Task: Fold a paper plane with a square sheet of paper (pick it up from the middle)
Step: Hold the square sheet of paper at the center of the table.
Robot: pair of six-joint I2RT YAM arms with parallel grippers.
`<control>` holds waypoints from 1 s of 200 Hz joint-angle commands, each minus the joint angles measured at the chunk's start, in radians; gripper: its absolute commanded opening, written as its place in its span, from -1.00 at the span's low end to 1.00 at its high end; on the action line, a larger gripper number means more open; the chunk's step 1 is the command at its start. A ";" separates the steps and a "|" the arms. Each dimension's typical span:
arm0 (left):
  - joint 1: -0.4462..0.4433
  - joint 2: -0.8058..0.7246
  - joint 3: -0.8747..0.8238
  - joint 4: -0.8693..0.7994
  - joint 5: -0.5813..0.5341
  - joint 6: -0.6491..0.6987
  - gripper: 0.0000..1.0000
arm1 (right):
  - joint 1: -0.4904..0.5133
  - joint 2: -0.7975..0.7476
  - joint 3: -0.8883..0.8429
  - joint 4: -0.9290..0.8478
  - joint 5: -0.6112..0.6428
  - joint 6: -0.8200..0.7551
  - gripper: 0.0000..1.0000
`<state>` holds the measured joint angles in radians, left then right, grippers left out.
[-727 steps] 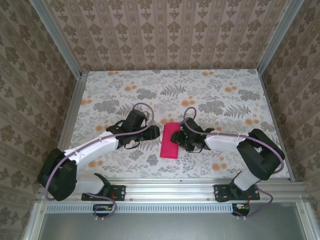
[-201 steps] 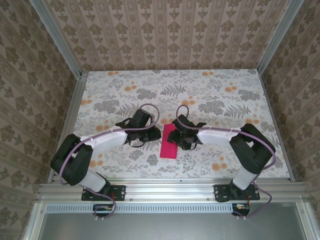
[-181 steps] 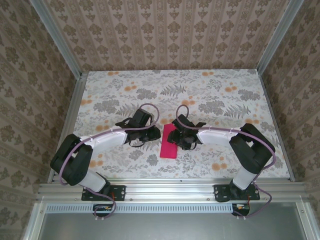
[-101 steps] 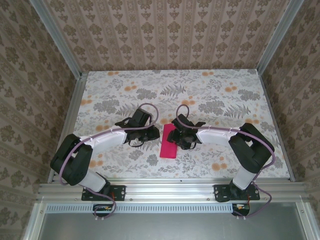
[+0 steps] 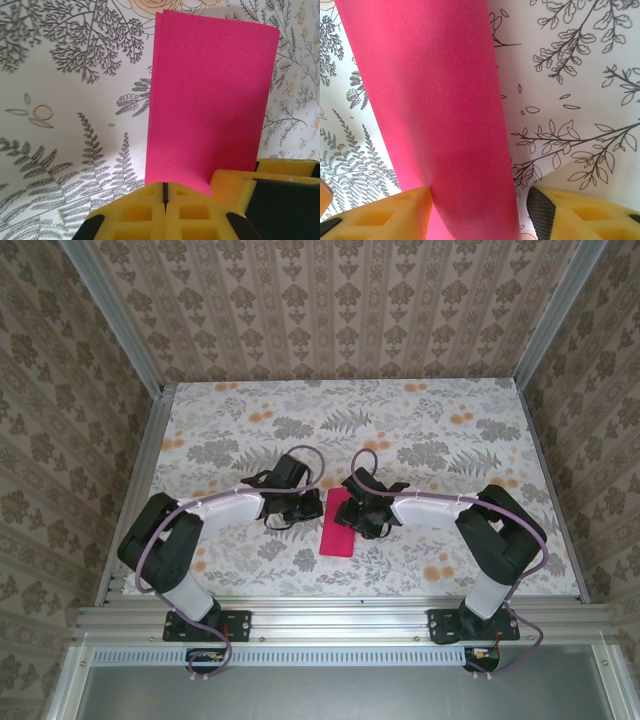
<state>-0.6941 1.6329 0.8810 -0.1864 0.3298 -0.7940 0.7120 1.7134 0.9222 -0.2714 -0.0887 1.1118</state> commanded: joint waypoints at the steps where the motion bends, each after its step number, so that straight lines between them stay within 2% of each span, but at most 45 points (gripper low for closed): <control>1: -0.009 0.036 0.046 -0.013 0.042 -0.007 -1.00 | 0.004 0.077 -0.022 -0.033 0.049 0.016 0.16; 125: -0.029 0.167 0.093 -0.023 0.068 -0.004 -1.00 | 0.009 0.078 -0.025 -0.012 0.036 0.029 0.16; 160: -0.029 0.183 0.084 -0.050 0.033 -0.001 -1.00 | 0.010 0.062 -0.025 -0.009 0.032 0.028 0.18; 200: -0.032 0.184 0.078 -0.091 -0.006 0.023 -1.00 | 0.000 -0.040 -0.010 -0.052 0.053 -0.017 0.33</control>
<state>-0.7197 1.7924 0.9565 -0.1932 0.3740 -0.7933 0.7151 1.7035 0.9253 -0.2699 -0.0883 1.1267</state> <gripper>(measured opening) 0.051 0.634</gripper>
